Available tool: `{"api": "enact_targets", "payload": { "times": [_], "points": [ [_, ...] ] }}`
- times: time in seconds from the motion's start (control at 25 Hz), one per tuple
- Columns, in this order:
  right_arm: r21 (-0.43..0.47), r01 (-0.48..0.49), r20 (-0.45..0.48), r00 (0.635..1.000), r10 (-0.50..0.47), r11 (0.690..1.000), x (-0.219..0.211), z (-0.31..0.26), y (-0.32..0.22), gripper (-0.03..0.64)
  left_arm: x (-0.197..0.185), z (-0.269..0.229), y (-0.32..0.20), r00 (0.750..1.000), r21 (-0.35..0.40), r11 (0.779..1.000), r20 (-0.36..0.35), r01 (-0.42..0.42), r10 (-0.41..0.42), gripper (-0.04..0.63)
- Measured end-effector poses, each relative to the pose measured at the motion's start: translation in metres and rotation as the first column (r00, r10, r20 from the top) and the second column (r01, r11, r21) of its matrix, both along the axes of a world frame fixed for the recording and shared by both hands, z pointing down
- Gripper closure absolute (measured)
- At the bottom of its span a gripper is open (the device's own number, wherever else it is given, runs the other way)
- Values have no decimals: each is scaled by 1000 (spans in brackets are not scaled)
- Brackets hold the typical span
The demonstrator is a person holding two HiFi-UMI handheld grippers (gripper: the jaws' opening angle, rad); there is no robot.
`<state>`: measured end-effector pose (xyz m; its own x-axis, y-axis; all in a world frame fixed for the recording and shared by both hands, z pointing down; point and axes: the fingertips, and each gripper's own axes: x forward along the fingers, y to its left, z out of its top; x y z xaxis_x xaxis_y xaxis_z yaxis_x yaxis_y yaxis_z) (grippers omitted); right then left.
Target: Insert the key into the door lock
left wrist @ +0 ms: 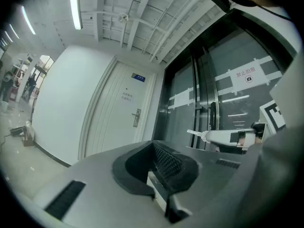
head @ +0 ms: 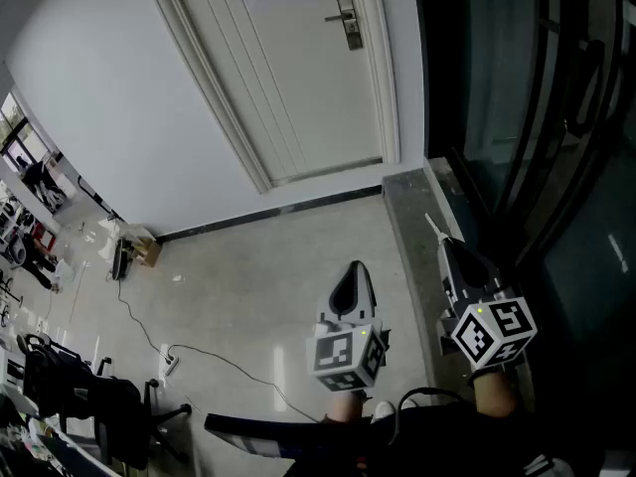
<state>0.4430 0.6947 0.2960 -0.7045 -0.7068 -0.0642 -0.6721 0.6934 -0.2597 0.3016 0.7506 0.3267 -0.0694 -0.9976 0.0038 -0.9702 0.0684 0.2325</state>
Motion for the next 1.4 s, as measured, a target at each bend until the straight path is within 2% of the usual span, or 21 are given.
{"api": "enact_targets", "payload": {
  "times": [0.52,0.96,1.2,1.4],
  "points": [
    [-2,2,-11,1000,-2,1000,-6,3,-3,606,-8,3,-2,1000,10,1000,-18,21,-21,595],
    [7,-9,-40,999,10,1000,-30,4,-2,606,-34,9,1,998,-1,1000,-56,13,-13,595],
    [7,-29,-58,998,29,1000,-43,20,-7,605,-44,37,-5,994,-59,998,-108,-20,13,595],
    [0,-36,-62,997,36,999,-53,24,-35,606,-47,44,-35,991,-95,994,-129,-57,45,595]
  ]
}}
